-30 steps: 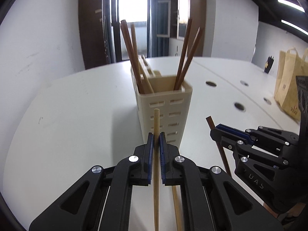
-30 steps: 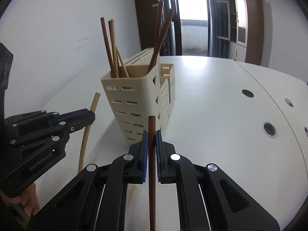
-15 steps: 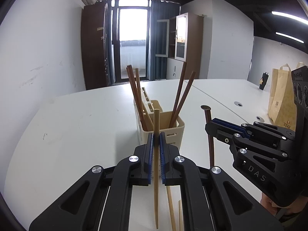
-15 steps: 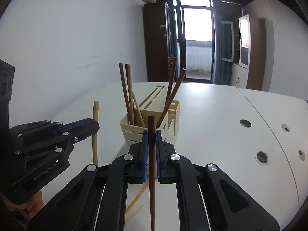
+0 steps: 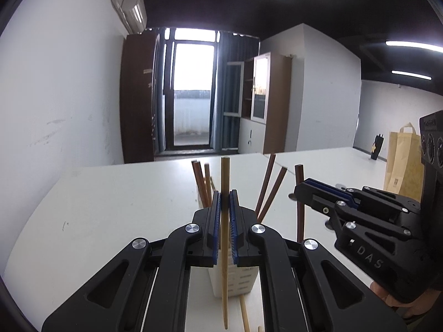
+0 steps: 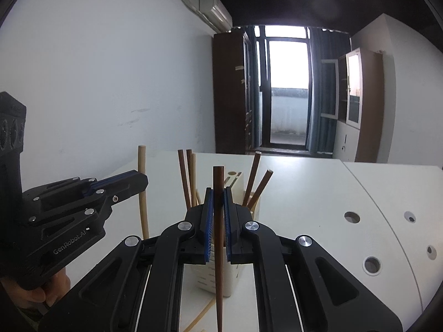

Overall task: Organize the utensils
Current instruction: 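Lift both chopsticks upright with both tools over the cream holder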

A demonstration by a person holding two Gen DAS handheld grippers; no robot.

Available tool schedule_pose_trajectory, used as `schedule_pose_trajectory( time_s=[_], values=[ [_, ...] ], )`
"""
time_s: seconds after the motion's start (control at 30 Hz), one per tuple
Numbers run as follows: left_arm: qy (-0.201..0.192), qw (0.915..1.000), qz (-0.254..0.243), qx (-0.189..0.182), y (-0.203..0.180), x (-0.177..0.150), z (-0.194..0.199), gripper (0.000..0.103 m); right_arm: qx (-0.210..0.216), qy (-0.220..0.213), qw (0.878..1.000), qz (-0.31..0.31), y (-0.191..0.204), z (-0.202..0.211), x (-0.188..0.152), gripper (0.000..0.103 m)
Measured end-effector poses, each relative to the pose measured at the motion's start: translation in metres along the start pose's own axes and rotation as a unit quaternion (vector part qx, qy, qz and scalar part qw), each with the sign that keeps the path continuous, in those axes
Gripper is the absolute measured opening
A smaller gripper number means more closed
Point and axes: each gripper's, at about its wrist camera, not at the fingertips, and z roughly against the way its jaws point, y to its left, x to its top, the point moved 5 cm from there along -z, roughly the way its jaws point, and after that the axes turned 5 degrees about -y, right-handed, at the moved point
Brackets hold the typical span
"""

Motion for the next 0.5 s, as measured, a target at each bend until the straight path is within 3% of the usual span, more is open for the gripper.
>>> schedule_pose_trajectory(
  time_s=[0.2,0.5],
  values=[
    [-0.047,0.9989,-0.001,0.01,-0.004,0.018,0.003,0.006,0.015,-0.037,0.999,-0.014,-0.006,-0.001,0.017,0.008],
    [-0.13,0.9914,-0.014,0.002,-0.016,0.04,0.024,0.006,0.039,-0.142,0.989,-0.025,-0.007,0.025,0.047,0.008]
  ],
)
